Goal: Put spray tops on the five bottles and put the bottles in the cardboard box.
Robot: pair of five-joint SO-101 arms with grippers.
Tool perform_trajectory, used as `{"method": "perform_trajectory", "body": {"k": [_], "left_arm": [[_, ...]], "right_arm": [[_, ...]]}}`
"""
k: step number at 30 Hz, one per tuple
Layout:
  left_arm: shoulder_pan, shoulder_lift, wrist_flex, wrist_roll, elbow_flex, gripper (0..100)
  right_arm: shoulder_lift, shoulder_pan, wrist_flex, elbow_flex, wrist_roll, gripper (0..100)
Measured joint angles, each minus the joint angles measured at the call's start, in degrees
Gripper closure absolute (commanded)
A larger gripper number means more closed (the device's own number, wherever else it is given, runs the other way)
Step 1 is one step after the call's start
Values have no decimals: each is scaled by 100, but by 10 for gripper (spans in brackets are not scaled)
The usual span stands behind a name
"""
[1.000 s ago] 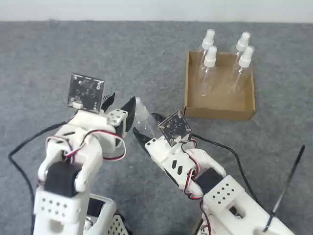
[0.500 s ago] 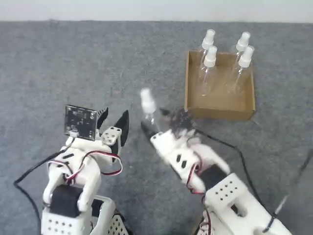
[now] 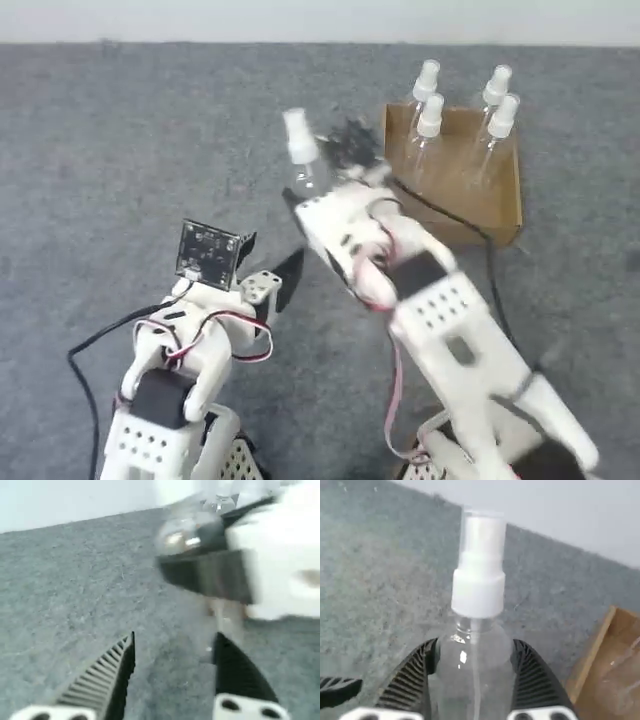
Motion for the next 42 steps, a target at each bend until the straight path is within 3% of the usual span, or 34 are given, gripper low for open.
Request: {"method": "perform_trajectory", "body": {"k": [12,35,38,42], "left_arm": [[26,0,-360,0,246,710],[44,0,-360,0,281,710],[44,0,-360,0,325,710],[53,0,-360,0,440,725]], "right_arm": [[220,-589,1714,-1231,0,992],[-563,-580,2699,-1275,-9,992],[-563,-299,2708,-1275,299,992],[-563,756,2488,-1354,448,992]]}}
